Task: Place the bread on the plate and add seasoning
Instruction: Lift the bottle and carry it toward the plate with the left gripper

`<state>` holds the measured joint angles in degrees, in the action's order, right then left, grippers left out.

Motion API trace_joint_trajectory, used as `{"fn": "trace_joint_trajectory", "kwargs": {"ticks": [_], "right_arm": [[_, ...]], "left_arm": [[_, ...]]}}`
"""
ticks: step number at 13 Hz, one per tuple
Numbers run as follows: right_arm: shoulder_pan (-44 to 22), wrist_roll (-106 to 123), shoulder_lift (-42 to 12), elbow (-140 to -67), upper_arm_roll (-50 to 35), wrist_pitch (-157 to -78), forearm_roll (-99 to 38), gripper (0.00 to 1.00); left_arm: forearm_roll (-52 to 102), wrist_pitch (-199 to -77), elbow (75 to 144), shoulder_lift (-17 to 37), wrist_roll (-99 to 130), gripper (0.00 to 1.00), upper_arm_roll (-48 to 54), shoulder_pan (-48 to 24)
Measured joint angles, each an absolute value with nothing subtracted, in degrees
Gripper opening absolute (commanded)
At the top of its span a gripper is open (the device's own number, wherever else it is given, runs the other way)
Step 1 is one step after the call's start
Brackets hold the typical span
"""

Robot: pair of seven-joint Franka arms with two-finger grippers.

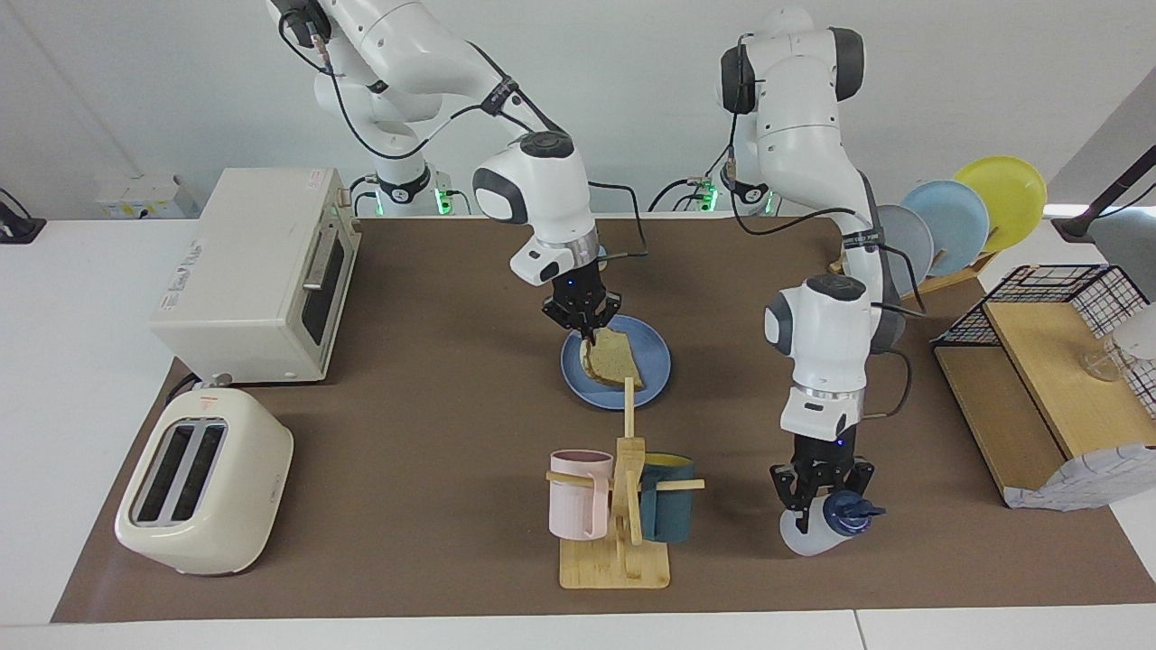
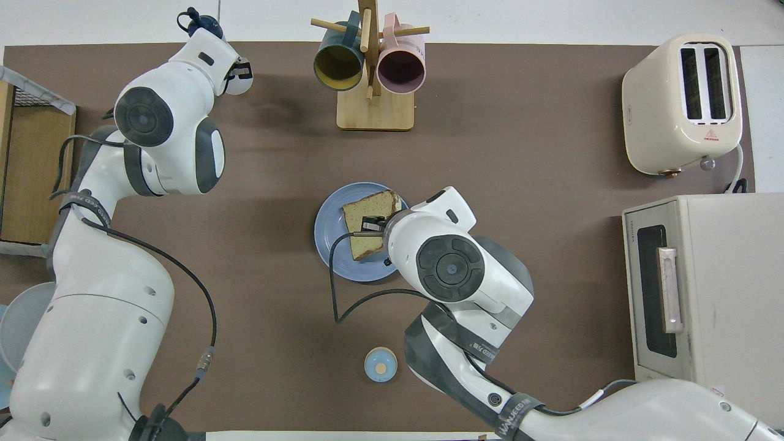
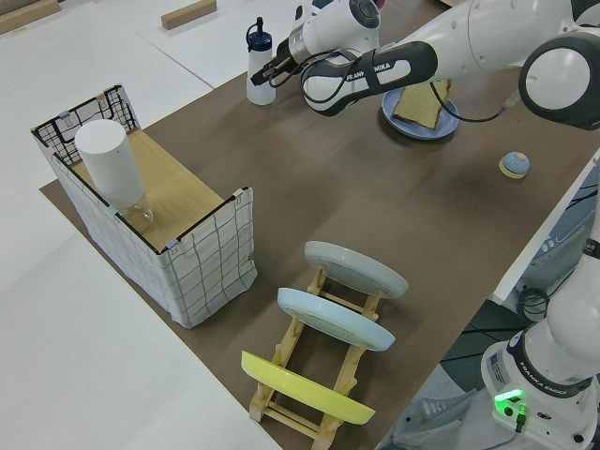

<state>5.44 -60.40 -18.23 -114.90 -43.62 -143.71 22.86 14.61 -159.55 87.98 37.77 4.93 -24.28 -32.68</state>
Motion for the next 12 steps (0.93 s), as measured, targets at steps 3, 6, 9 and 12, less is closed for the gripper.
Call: {"fn": "trace_joint_trajectory", "kwargs": {"ticks": [3,6,9,12], "right_arm": [[5.6,-61.9,-17.6,-116.9,-43.6,-143.8,22.9,0.99],[5.7,-62.2,-16.8,-117.1,-43.6,-143.7,22.9,1.0],[5.7,-59.7,-14.9,-112.8,-42.4,-136.4,23.0,1.0],[5.7,-48.5,-13.4,-106.5,-40.1,-126.1,23.0,1.0]], "left_arm": [[14.6,-152.5,86.7,33.7,-6.2,0.0,-24.3,-32.1],[14.6,-142.7,86.6,27.9,-15.3,0.0,-24.3,-32.1],[14.7,-130.9,86.6,21.4,-26.6,0.0,-24.2,-32.1],[14.7,-118.5,87.7,14.5,-41.1,0.0,-24.2,-32.1]]}}
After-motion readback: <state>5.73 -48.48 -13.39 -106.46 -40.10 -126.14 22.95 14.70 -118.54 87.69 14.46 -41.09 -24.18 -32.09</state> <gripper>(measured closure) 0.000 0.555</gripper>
